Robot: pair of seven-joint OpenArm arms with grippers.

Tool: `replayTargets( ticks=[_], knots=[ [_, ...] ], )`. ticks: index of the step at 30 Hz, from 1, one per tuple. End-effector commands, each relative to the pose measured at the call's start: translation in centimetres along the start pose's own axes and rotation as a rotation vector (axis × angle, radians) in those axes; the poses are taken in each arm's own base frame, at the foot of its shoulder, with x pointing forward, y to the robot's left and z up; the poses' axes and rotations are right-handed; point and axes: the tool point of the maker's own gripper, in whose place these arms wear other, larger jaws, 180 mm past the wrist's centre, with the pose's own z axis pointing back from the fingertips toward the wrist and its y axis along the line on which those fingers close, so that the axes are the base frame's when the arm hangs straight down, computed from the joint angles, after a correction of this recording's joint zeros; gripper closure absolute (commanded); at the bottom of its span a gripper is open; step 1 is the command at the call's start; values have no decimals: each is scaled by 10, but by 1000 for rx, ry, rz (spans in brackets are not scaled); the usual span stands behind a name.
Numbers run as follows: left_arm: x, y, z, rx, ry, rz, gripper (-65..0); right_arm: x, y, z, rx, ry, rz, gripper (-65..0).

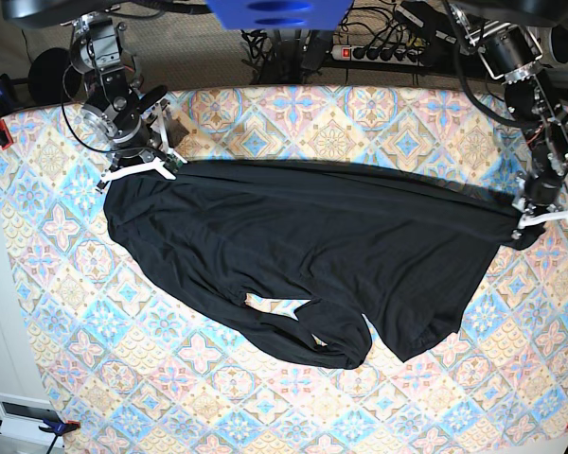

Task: Layout the t-shirt on the table in an organized manner, then fold the t-shirt properly
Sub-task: 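Hold the shirt edge with the right gripper while the left gripper adjusts its grip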

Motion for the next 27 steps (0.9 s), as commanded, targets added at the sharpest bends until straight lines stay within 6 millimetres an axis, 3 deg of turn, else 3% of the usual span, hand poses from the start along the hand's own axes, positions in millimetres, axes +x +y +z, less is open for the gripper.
replayTargets(
  ticks=[1, 4, 10, 12, 17, 24, 27],
  knots=[
    [16, -8, 2, -13, -46, -40, -1, -3, -13, 3, -43, 14, 10, 0],
    [-5, -14, -3, -8, 5, -116, -28, 0, -10, 2, -39, 7, -8, 0],
    [-33, 20, 6, 73, 116, -202, -74, 5, -7, 3, -34, -10, -6, 0],
    [-35, 33, 11, 102, 148, -238, -74, 4, -5, 3, -29, -8, -5, 0],
    [-36, 39, 13, 119, 176, -292, -74, 4, -5, 3, -28, -8, -5, 0],
    [-27, 24, 16, 87, 159, -310, -79, 4, -6, 2, -31, -3, -6, 0],
    [-36, 15, 23, 74, 232, -325, -150, 4, -6, 2, -30, -3, -6, 0]
  ],
)
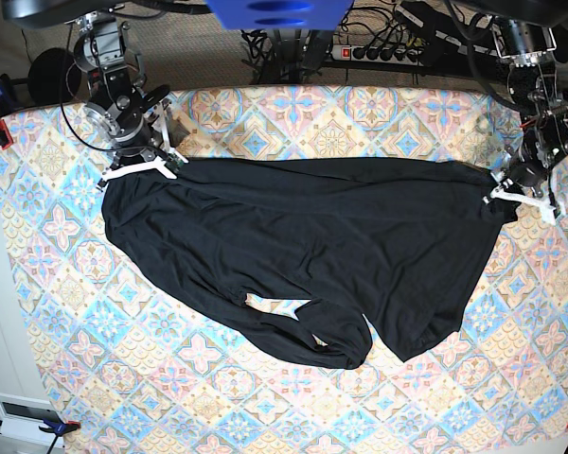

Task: Layout the t-shirt on the table in an organized manner, then fold the t-shirt properly
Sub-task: 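Hold the shirt edge with the right gripper while the left gripper adjusts its grip, then release the shirt with the left gripper and move it along the shirt side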

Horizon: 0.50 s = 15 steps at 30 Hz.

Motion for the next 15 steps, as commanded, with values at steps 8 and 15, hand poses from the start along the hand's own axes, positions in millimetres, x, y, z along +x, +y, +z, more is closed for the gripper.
replayTargets(
  ticks=[8, 15],
  knots=[
    [34, -10, 12, -24, -137, -26, -383, 3, -11, 3, -32, -12, 3, 0],
    [69, -44, 16, -142, -233, 55, -351, 3, -10, 3, -30, -15, 1, 0]
  ],
)
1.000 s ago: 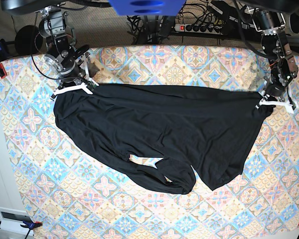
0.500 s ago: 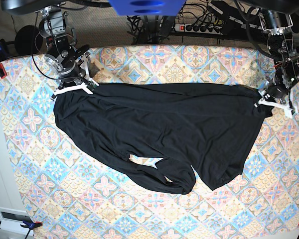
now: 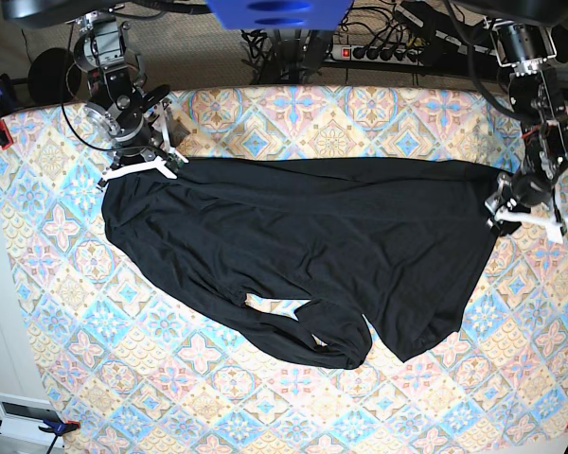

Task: Layout the t-shirt on the table in an organized manner, then fold the t-shirt properly
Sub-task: 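Release the shirt with the left gripper and move it along the shirt side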

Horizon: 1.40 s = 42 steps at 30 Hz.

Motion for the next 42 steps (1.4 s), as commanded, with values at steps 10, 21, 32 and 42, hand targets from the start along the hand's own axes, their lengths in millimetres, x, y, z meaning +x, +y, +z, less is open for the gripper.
replayTargets(
  ticks=[10, 21, 32, 42],
  knots=[
    [28, -42, -55, -23, -18, 86, -348, 3, -11, 3, -32, -11, 1, 0],
    [2, -59, -116, 36, 21, -11, -348, 9, -5, 2, -23, -23, -22, 0],
    [-11, -45, -125, 77, 71, 13, -347, 11, -3, 2, -21, -25, -29, 0],
    [-24, -42, -126, 96, 107, -143, -48, 11, -3, 2, -21, -27, -29, 0]
  ],
)
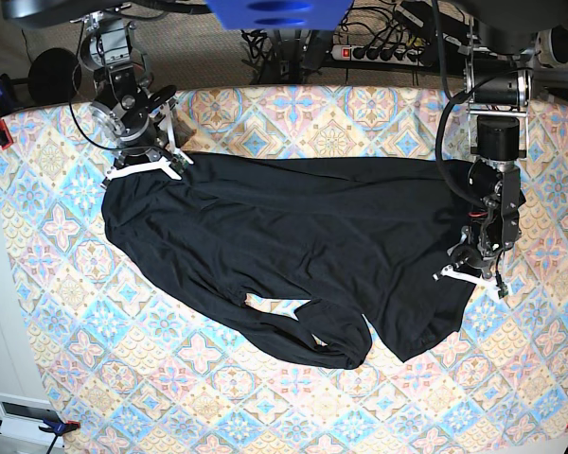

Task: Layout the t-shirt on the table in an organized manner, then fold the t-shirt properly
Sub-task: 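Release the shirt with the left gripper and move it along the shirt side, then grasp the shirt side with the left gripper and pull it outward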

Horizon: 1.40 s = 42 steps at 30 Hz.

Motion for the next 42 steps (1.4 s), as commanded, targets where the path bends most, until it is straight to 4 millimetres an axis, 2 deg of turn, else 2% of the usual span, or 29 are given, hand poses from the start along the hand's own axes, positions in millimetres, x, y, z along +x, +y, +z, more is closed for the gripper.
replayTargets(
  ticks=[1, 3, 9, 13, 20, 23, 28, 32, 38, 42],
  knots=[
    [0, 1, 2, -7, 20, 20, -24, 4, -10, 3, -31, -17, 1, 0],
    [7, 13, 4, 11, 8, 32, 0, 4, -10, 3, -31, -19, 1, 0],
    [13, 20, 6, 16, -4, 52, -2, 4, -10, 3, -30, -19, 0, 0],
    [21, 48, 11, 48, -35, 162, -2, 5, -10, 3, -30, -23, -1, 0],
    [31, 72, 18, 68, -66, 264, -1, 5, -9, 3, -29, -22, -1, 0],
    [39, 94, 30, 92, -109, 286, -1, 5, -9, 3, -29, -22, -1, 0],
    [53, 103, 56, 83, -199, 273, -1, 5, -9, 3, -29, -22, -1, 0],
    [59, 103, 62, 82, -222, 258, -1, 4, -9, 3, -29, -19, -1, 0],
    [65, 141, 76, 138, -282, 346, -2, 5, -9, 3, -28, -21, 0, 0],
    [66, 148, 79, 146, -288, 370, -3, 5, -9, 3, -28, -21, 0, 0]
  ],
)
